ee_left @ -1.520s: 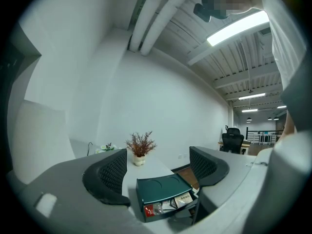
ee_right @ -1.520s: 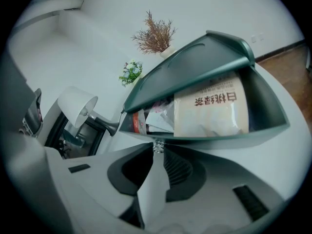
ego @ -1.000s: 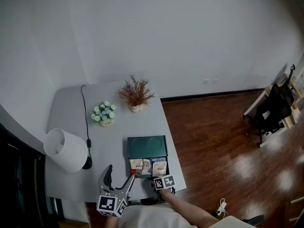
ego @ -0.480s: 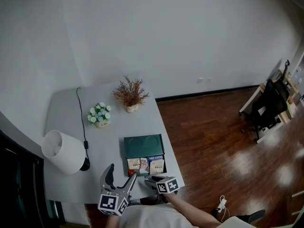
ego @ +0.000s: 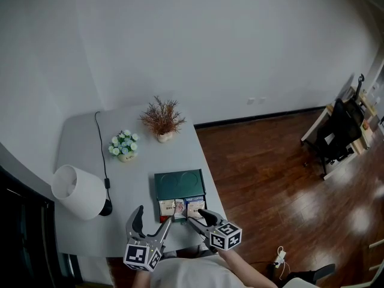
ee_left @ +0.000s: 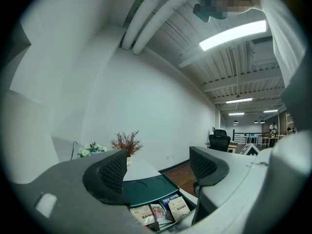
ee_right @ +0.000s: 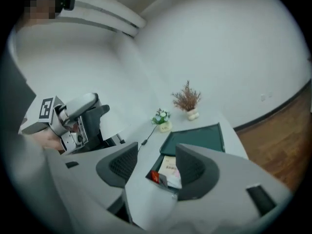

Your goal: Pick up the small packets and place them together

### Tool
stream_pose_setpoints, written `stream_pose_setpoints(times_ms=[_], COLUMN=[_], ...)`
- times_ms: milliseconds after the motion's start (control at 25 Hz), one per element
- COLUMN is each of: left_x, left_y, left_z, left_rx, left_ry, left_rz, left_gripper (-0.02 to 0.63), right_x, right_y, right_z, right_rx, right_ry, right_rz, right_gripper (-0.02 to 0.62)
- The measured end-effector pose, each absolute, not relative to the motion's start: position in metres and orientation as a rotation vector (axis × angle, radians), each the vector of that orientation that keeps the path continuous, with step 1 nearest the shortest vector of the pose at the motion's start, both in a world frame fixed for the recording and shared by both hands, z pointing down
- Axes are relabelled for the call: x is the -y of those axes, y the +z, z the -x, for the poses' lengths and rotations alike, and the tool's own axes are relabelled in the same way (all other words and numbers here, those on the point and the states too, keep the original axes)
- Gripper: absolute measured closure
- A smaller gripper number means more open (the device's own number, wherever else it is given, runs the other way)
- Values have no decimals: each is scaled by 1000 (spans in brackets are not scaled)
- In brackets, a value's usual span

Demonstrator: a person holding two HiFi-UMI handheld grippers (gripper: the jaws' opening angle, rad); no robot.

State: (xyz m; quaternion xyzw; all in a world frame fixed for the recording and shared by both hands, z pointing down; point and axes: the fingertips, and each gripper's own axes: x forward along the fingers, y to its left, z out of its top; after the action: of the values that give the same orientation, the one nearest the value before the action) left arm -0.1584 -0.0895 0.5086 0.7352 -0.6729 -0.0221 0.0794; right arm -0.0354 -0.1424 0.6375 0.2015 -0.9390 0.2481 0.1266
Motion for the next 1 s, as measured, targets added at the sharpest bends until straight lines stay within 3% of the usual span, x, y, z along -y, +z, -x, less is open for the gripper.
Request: stream_pose_setpoints(times_ms=[280, 360, 520, 720, 840, 1000], left_x=[86, 83, 80, 79, 79, 79], left_y=[506, 505, 498, 485, 490, 506], left_z=[157, 157, 163, 166, 172, 172], left_rx=[2061, 2084, 2151, 2150, 2161, 2148], left_ry=[-31, -21, -63, -188, -186, -87], left_rz=[-2229, -2236, -2212, -2213, -2183, -2166], left_gripper=[221, 221, 221, 224, 225, 235], right_x=[175, 177, 174, 178, 178, 175], right_y=[533, 509, 490, 491, 497, 509], right_z=[15, 11, 12, 9, 12, 16], right_rx=[2966, 3003, 3003, 3008, 3009, 2987], right_ry=[120, 0, -170, -111, -66, -13], right_rz=[-903, -978, -977, -981, -908, -838], right_gripper=[337, 206, 207, 209, 244, 244])
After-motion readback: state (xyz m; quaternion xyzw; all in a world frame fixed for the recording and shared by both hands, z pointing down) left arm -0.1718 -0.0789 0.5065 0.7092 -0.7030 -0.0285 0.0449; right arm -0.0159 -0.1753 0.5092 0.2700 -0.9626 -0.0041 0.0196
